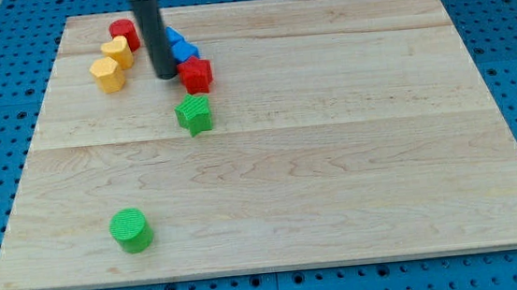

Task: Push the red star into the blue blocks diagonally to the green star

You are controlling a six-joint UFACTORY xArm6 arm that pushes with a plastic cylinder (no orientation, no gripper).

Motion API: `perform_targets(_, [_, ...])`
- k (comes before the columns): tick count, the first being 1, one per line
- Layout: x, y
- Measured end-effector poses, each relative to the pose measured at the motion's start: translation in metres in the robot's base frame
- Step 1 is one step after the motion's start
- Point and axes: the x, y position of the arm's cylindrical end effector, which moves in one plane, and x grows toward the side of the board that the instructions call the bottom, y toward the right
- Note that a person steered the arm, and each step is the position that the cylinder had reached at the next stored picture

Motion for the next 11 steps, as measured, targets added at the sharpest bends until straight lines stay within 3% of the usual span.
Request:
perform_targets(1, [-0.008,0.014])
perform_targets(2, [-0.001,-0.033])
perform_targets(3, [-0.033,-0.049])
perform_targets(4, [-0.045,-0.031])
perform_targets(5, [-0.045,0.030])
perform_targets(6, [-0.042,0.056])
perform_targets(7, [-0.027,0.009])
perform_targets(9, [0.053,-0.004])
perform_targets(10, [0.055,0.042])
perform_targets(11, [0.030,0.075])
